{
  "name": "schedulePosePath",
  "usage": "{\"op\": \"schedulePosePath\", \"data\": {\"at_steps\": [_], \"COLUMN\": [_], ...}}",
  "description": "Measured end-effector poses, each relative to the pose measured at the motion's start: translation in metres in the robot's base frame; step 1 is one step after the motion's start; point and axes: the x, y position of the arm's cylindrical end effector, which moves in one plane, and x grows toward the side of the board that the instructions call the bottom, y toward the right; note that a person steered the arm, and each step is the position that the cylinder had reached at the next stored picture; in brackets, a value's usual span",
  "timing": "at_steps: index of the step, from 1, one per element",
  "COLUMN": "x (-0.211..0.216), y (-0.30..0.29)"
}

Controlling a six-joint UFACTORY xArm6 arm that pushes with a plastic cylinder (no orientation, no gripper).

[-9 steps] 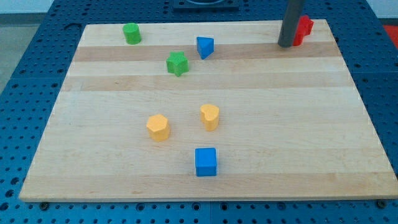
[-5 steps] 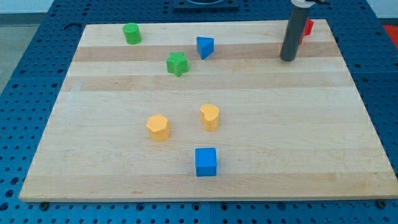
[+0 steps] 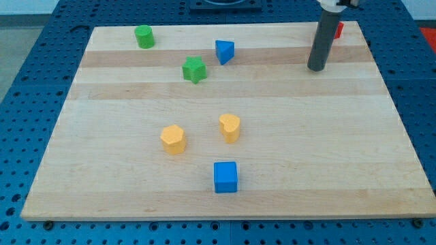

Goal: Move your arm to the center

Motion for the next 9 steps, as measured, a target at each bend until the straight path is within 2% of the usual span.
{"op": "schedulePosePath", "data": {"at_steps": [2, 4, 6, 9], "x": [0.006, 0.013, 0.054, 0.073], "y": [-0.004, -0.038, -0.063, -0.148]}}
